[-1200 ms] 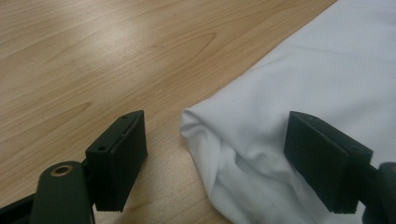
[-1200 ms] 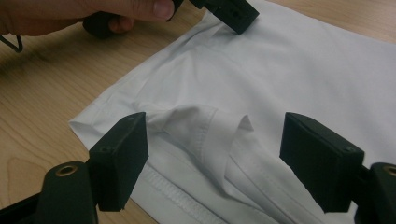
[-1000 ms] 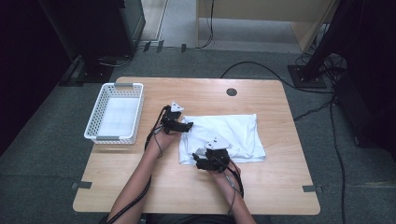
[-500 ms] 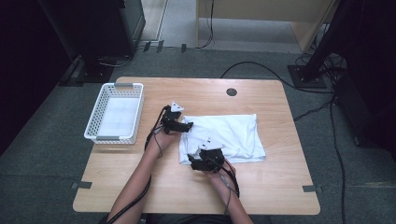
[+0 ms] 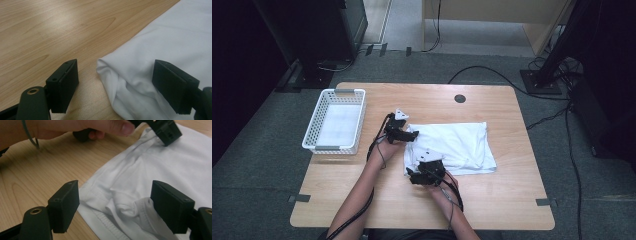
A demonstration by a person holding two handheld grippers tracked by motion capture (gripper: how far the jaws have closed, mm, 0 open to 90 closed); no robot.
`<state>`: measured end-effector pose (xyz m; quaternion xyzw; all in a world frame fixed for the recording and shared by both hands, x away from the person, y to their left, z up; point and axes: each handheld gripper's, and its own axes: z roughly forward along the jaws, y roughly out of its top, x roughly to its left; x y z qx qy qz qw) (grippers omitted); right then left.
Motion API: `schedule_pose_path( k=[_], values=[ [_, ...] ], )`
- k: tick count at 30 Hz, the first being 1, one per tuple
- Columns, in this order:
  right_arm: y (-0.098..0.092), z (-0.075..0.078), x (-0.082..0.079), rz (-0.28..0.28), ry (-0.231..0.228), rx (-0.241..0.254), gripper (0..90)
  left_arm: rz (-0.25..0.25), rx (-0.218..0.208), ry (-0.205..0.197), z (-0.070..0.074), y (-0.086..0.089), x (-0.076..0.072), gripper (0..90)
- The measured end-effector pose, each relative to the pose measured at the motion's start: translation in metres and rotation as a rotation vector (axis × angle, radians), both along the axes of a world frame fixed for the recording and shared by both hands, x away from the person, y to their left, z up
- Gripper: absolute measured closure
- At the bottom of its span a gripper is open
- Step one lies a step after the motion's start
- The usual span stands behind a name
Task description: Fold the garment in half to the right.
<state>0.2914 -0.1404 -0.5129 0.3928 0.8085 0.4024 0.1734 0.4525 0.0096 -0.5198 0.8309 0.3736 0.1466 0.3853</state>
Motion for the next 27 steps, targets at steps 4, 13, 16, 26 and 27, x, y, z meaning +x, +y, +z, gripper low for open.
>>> schedule_pose_path(
  k=[4,13,16,26,27],
  values=[
    [0.006,-0.002,0.000,0.014,0.012,-0.018,24.2,0.000,0.000,0.000,0.000,0.000,0.000,21.7],
    [0.013,-0.008,0.002,0.013,-0.002,-0.056,24.3,0.000,-0.001,0.000,0.000,0.000,0.000,21.7],
    [0.015,-0.009,0.001,0.015,-0.015,-0.076,25.3,-0.001,-0.001,0.000,0.000,0.000,0.000,21.7],
    [0.017,-0.005,-0.003,0.022,-0.042,-0.046,29.7,-0.001,-0.001,-0.001,0.000,0.000,0.000,21.7],
    [0.018,-0.006,-0.003,0.024,-0.036,-0.050,29.7,-0.001,-0.001,-0.001,0.000,0.000,0.000,21.7]
  ],
)
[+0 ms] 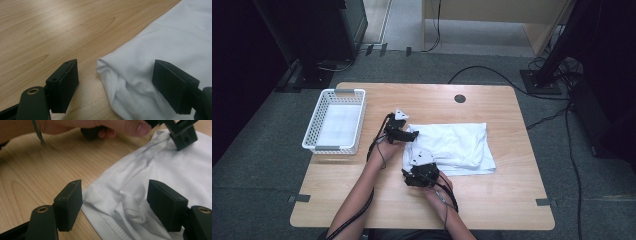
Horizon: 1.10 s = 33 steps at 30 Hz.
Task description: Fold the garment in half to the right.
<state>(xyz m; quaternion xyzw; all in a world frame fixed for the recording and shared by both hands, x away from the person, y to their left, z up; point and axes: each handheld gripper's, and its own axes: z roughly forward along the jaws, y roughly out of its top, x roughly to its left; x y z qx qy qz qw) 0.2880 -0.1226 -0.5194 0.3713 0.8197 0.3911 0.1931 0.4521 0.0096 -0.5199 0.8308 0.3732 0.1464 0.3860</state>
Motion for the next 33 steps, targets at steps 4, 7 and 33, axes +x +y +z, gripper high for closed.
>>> schedule_pose_path(
  k=[4,7,33],
  values=[
    [0.000,-0.003,0.001,-0.003,-0.006,-0.031,32.1,0.000,-0.001,0.000,0.000,0.000,0.000,21.7],
    [-0.001,-0.003,0.001,-0.012,-0.012,-0.038,39.2,0.001,-0.001,0.000,0.000,0.000,0.000,21.7],
    [-0.015,-0.001,0.002,-0.074,-0.020,-0.032,75.4,-0.093,-0.046,-0.001,0.001,-0.001,-0.009,65.5]
  ],
)
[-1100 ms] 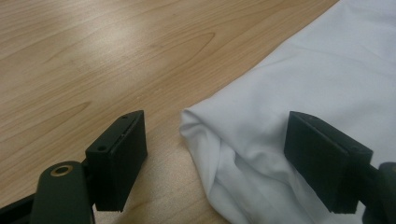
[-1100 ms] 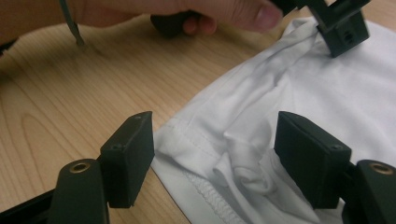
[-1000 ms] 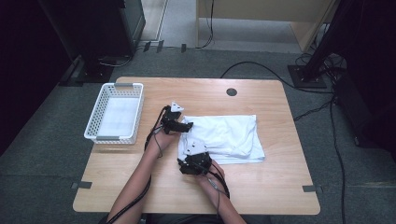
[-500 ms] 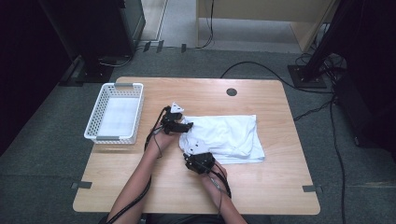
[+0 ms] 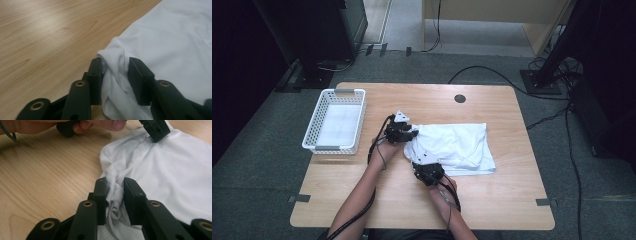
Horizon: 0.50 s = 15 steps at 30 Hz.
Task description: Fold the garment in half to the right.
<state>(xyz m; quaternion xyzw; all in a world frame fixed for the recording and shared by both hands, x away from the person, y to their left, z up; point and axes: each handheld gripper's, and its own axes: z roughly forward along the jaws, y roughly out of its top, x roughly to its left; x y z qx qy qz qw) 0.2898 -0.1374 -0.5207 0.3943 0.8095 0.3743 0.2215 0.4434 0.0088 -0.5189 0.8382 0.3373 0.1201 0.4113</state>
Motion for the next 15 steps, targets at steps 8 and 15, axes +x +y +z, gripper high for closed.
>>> schedule_pose_path(
  k=[8,15],
  values=[
    [-0.006,0.006,0.004,0.033,0.047,0.008,79.5,-0.040,0.009,0.006,0.002,-0.003,-0.005,82.9],
    [-0.004,0.012,0.003,0.063,0.063,0.027,79.7,-0.059,0.011,0.049,0.013,0.008,-0.003,84.5]
  ],
)
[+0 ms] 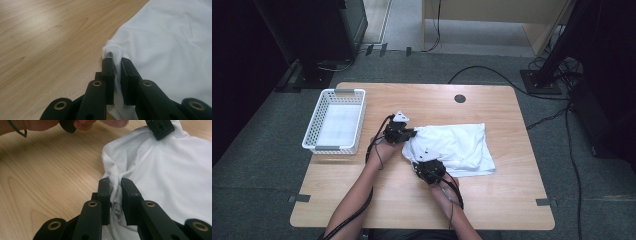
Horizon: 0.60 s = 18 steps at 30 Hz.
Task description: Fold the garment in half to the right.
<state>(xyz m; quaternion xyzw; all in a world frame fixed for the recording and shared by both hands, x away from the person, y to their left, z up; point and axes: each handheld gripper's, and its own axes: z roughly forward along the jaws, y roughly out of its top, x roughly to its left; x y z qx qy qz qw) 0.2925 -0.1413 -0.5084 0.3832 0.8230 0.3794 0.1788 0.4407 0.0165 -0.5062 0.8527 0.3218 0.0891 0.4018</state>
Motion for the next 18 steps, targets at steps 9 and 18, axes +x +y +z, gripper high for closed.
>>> schedule_pose_path(
  k=[9,18],
  values=[
    [0.014,0.015,-0.005,0.064,-0.006,0.031,79.8,-0.003,0.014,0.016,0.018,0.027,-0.007,84.4],
    [-0.007,0.020,-0.002,0.030,0.035,0.090,79.8,-0.023,0.030,0.005,0.028,0.011,-0.004,84.1]
  ],
)
